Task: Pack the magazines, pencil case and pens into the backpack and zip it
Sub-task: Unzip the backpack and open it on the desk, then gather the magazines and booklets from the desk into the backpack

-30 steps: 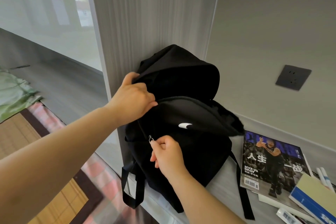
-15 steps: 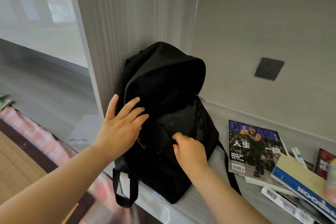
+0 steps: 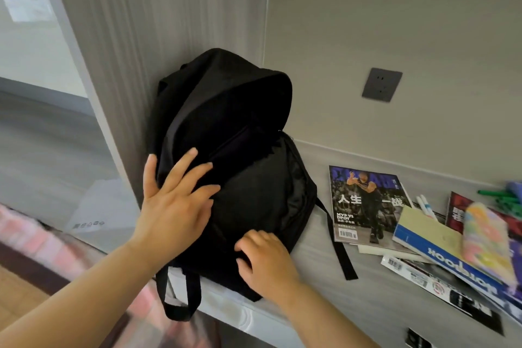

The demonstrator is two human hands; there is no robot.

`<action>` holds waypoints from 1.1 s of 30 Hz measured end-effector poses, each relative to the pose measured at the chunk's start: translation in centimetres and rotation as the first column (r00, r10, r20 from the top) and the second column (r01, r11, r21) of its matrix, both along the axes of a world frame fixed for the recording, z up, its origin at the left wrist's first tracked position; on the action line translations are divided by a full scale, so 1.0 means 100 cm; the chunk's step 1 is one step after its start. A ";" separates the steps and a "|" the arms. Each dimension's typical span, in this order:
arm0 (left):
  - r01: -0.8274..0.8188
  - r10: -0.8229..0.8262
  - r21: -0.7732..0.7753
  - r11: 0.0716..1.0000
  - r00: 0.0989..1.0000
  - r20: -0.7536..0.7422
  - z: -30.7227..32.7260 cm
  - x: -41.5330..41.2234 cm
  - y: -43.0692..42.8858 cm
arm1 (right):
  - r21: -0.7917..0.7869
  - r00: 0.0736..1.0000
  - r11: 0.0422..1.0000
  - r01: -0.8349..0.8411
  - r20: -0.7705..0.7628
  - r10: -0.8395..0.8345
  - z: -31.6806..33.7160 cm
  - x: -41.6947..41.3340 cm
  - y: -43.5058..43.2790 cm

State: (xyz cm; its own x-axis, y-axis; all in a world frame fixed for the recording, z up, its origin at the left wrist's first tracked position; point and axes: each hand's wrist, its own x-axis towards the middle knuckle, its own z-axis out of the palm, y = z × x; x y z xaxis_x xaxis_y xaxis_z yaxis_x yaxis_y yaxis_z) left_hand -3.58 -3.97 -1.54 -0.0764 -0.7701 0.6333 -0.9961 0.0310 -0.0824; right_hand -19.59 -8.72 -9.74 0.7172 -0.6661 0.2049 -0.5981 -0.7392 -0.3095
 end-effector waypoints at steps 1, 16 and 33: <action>0.035 -0.035 -0.015 0.999 0.999 -0.021 0.000 -0.007 -0.003 | -0.012 0.997 0.999 0.035 0.063 -0.035 0.005 -0.006 0.000; 0.398 -0.118 0.329 0.856 0.772 -0.624 -0.046 -0.174 -0.103 | 0.142 0.726 0.737 0.661 0.130 -0.675 0.001 -0.251 -0.082; 0.232 0.388 0.731 0.642 0.724 -0.570 -0.130 -0.271 -0.182 | 0.214 0.835 0.835 0.507 -0.362 -0.415 -0.038 -0.328 -0.201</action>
State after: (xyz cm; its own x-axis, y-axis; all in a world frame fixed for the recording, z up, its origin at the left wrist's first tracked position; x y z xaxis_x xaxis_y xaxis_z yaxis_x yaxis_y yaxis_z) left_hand -30.70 -22.16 -14.49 0.1773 -0.9429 -0.2819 -0.7679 -0.3117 0.5596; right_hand -52.39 -28.84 -13.50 0.3048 -0.9276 -0.2161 -0.9404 -0.2571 -0.2225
